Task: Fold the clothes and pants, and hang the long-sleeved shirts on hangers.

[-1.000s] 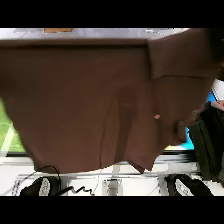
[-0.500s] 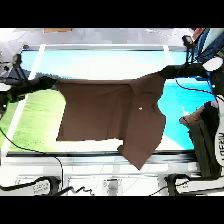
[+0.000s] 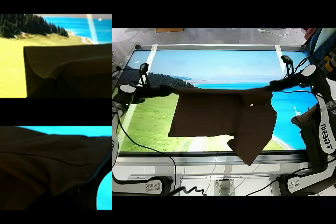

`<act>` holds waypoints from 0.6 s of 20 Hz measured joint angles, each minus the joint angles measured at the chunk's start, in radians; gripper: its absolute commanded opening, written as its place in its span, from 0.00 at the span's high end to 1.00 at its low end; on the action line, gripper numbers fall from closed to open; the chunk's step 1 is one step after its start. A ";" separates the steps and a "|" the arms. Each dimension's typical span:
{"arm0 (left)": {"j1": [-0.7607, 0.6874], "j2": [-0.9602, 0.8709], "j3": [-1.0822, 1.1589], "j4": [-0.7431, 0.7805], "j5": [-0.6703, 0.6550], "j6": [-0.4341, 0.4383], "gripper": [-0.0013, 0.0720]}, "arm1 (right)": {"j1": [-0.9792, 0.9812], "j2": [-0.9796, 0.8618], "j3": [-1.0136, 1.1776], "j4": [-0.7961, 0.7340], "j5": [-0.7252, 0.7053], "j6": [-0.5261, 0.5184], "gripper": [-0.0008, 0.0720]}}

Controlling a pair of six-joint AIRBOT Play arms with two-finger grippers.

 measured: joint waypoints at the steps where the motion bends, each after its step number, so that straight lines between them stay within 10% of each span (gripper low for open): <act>1: -0.001 -0.011 0.000 0.025 -0.025 -0.006 0.97 | 0.000 -0.002 -0.019 -0.014 0.024 0.006 0.97; 8: -0.004 -0.090 0.000 0.124 -0.151 -0.025 0.94 | 0.000 0.082 -0.331 -0.054 -0.076 0.024 0.97; 9: -0.004 -0.097 0.000 0.129 -0.157 -0.025 0.75 | 0.000 0.100 -0.377 -0.054 -0.109 0.025 0.92; 11: -0.003 -0.105 0.000 0.135 -0.165 -0.028 0.04 | 0.000 0.124 -0.434 -0.054 -0.148 0.026 0.19; 12: -0.003 -0.107 0.000 0.137 -0.174 -0.029 0.02 | 0.000 0.132 -0.449 -0.052 -0.158 0.026 0.18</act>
